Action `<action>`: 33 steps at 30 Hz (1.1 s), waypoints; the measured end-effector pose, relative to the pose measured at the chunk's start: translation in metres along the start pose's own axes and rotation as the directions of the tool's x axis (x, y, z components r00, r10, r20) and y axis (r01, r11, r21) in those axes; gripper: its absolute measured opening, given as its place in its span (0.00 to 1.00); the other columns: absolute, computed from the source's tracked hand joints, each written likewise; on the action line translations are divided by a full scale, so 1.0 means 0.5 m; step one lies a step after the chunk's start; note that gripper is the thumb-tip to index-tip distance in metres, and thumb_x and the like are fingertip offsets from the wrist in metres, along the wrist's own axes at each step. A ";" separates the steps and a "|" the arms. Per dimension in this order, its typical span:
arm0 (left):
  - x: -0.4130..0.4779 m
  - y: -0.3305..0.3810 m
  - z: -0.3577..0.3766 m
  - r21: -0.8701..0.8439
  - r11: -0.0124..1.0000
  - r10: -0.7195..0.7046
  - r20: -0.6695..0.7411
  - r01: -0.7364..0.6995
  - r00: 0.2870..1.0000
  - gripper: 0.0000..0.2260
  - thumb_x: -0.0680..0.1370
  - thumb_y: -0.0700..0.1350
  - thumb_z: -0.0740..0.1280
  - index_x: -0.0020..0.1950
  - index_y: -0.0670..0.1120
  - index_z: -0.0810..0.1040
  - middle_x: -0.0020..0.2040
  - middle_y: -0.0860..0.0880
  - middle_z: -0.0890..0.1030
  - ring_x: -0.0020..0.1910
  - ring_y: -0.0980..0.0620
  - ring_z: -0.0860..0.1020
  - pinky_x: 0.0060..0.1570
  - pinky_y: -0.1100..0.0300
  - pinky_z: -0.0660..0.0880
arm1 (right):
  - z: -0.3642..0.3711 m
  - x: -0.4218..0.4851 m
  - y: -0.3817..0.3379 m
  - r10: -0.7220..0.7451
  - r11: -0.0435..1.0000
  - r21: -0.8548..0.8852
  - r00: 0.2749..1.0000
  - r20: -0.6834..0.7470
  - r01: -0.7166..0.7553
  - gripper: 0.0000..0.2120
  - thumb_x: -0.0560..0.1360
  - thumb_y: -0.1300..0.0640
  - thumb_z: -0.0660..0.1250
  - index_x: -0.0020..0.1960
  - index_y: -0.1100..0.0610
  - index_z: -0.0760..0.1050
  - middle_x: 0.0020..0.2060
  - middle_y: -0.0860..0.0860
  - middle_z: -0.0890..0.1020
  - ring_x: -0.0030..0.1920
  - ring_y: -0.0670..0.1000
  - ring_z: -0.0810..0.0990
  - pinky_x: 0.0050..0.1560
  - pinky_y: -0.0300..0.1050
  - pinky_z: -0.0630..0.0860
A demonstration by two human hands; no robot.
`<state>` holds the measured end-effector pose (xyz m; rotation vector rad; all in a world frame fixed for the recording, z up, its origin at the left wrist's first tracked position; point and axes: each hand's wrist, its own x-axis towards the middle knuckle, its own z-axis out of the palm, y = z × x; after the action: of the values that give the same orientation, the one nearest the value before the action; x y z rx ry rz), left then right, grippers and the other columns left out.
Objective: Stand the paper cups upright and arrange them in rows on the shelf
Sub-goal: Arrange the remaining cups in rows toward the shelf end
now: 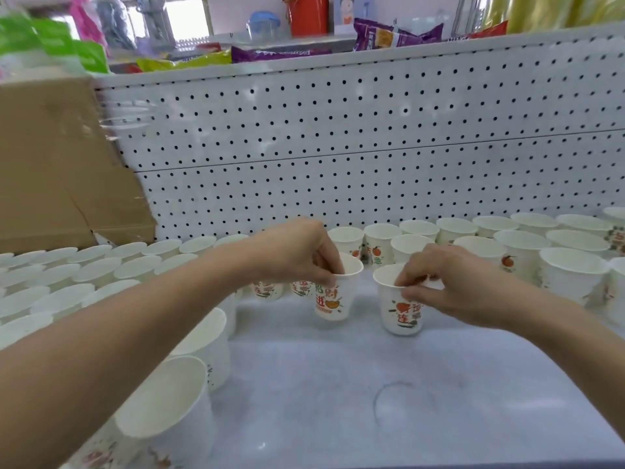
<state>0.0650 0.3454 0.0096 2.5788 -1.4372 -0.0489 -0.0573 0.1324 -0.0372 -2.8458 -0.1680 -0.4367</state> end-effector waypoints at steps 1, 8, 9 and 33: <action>-0.028 -0.013 -0.013 -0.020 1.000 -0.021 -0.018 0.021 1.000 0.06 0.72 0.45 0.74 0.47 0.54 0.86 0.40 0.60 0.84 0.39 0.65 0.79 0.40 0.71 0.73 | 0.006 0.008 -0.019 -0.036 0.998 0.045 0.999 -0.005 0.037 0.03 0.75 0.52 0.68 0.47 0.47 0.81 0.40 0.37 0.77 0.44 0.36 0.73 0.43 0.33 0.68; -0.144 -0.075 -0.032 0.017 0.985 -0.170 -0.052 0.171 0.984 0.04 0.70 0.46 0.76 0.43 0.54 0.86 0.38 0.59 0.83 0.38 0.67 0.76 0.36 0.76 0.68 | 0.068 0.070 -0.129 -0.203 0.970 0.128 0.978 -0.041 0.206 0.04 0.75 0.53 0.68 0.48 0.47 0.81 0.42 0.40 0.79 0.47 0.42 0.70 0.53 0.43 0.71; -0.147 -0.077 -0.027 0.013 0.983 -0.184 -0.055 0.185 0.981 0.04 0.70 0.46 0.76 0.44 0.54 0.86 0.37 0.59 0.83 0.36 0.68 0.76 0.35 0.76 0.68 | 0.076 0.076 -0.139 -0.211 0.970 0.116 0.977 -0.043 0.214 0.04 0.76 0.53 0.68 0.49 0.48 0.81 0.42 0.40 0.79 0.46 0.41 0.69 0.52 0.42 0.70; -0.072 0.012 0.003 0.137 0.989 -0.019 -0.242 0.054 0.970 0.24 0.74 0.61 0.67 0.69 0.59 0.68 0.66 0.61 0.69 0.62 0.59 0.69 0.58 0.59 0.69 | 0.056 0.051 -0.014 0.027 1.000 0.023 0.920 -0.391 -0.020 0.22 0.75 0.48 0.68 0.67 0.49 0.73 0.66 0.49 0.72 0.67 0.52 0.65 0.66 0.53 0.65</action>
<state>0.0405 0.3727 0.0069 2.6128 -1.3488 0.3614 -0.0262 0.1488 -0.0536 -2.6697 -0.0587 -0.9796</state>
